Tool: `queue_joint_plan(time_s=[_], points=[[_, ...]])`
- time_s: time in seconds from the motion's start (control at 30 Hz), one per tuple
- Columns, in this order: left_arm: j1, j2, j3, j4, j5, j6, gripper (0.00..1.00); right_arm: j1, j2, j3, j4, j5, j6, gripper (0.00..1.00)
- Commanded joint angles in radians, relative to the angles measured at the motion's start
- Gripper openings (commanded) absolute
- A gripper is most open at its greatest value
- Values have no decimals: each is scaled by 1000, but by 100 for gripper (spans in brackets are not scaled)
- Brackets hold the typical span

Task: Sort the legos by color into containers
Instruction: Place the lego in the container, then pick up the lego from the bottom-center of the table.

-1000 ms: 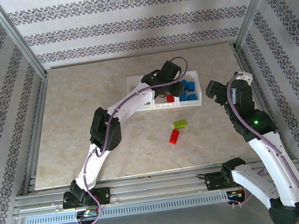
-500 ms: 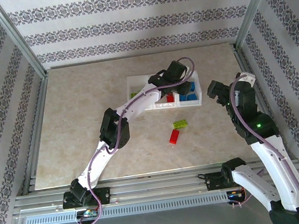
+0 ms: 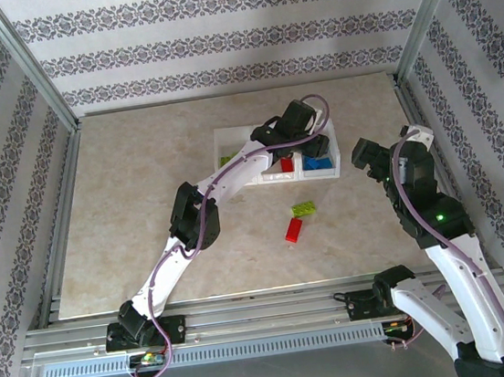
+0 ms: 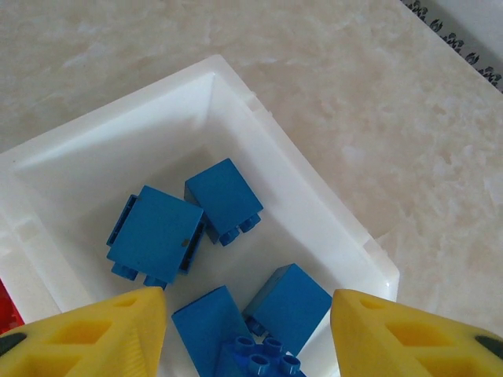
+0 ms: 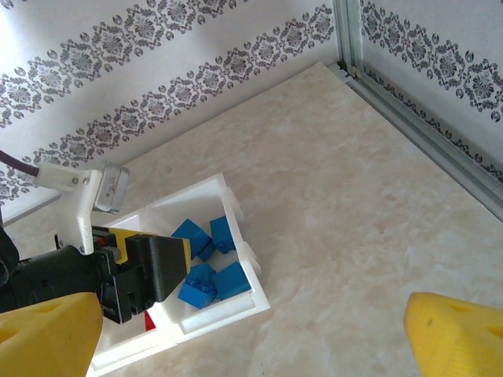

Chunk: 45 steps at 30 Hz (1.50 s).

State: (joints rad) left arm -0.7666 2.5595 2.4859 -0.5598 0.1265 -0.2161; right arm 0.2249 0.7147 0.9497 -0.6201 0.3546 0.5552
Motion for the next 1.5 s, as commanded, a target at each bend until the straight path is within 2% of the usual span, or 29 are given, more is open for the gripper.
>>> queue_joint_plan(time_s=[0.0, 0.2, 0.3, 0.37, 0.47, 0.57, 0.67, 0.87, 1.13, 1.47], points=[[-10, -50, 33, 7, -29, 9, 59, 3, -9, -14, -18, 4, 17, 98], [-8, -134, 13, -52, -140, -8, 64, 4, 5, -26, -20, -18, 37, 98], [-5, -199, -53, -65, -207, -39, 65, 12, 19, -33, -38, -21, 59, 98], [-5, -268, -156, -28, -237, -56, 67, 26, 29, -42, -56, -9, 80, 98], [1, -403, -368, 89, -261, -82, 82, 63, 42, -59, -81, 17, 118, 98], [17, -547, -600, 215, -282, -120, 89, 117, 62, -79, -109, 40, 161, 98], [41, -684, -803, 300, -326, -166, 100, 186, 88, -107, -118, 49, 213, 98], [103, -921, -1119, 361, -417, -248, 100, 358, 172, -159, -129, 76, 343, 98], [194, -1186, -1429, 377, -478, -333, 100, 542, 351, -169, -124, 78, 475, 98], [267, -1424, -1675, 308, -508, -406, 100, 593, 574, -139, -57, -72, 484, 97]])
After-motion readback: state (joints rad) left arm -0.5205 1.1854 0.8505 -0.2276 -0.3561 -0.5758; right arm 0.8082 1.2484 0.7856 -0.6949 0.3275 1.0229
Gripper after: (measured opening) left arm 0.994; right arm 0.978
